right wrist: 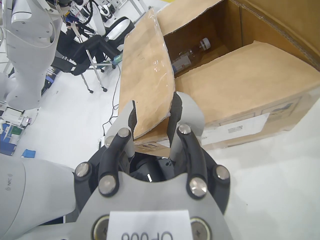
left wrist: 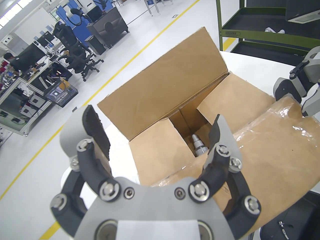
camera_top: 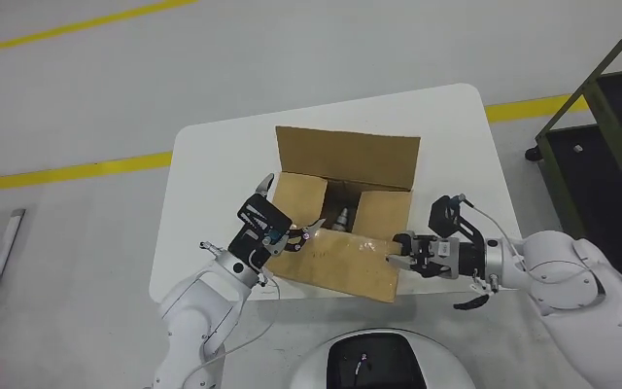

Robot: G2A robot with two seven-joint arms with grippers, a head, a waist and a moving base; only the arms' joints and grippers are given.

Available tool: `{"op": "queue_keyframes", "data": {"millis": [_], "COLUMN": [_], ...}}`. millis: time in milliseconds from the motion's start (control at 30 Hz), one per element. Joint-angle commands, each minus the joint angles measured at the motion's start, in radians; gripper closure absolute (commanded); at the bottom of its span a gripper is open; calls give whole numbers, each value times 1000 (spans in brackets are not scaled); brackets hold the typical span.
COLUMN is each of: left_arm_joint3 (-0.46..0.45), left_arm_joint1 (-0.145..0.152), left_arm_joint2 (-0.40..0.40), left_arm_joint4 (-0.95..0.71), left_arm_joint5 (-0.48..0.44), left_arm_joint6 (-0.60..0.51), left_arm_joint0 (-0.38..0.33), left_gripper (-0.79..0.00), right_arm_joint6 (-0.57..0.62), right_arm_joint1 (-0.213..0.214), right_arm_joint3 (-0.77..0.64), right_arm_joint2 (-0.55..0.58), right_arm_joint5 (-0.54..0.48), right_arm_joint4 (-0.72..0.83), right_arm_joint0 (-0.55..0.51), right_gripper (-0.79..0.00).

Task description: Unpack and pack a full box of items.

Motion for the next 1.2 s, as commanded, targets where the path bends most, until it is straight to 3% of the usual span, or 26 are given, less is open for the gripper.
{"op": "queue_keyframes", "data": {"millis": [0,100,200,333,767,967,1167], "left_arm_joint3": [0,0,0,0,0,-10,-51], "left_arm_joint1": [0,0,0,0,0,0,0], "left_arm_joint2": [0,0,0,0,0,0,-2], "left_arm_joint4": [0,0,0,0,0,-5,-49], "left_arm_joint5": [0,0,0,0,0,15,56], "left_arm_joint6": [0,0,0,0,0,14,26], "left_arm_joint0": [0,0,0,0,0,0,-42], "left_gripper": [-785,-785,-785,-785,-785,-785,-785], "right_arm_joint6": [3,33,41,45,-58,-162,-364], "right_arm_joint1": [1,4,5,7,13,22,25], "right_arm_joint3": [6,17,26,33,43,17,-33], "right_arm_joint2": [-2,-13,-26,-45,-42,22,61], "right_arm_joint5": [16,48,53,50,5,-82,-169], "right_arm_joint4": [9,22,50,51,3,-194,-415], "right_arm_joint0": [9,23,36,51,110,142,103], "right_gripper": [-345,-342,-225,-9,0,0,0]}}
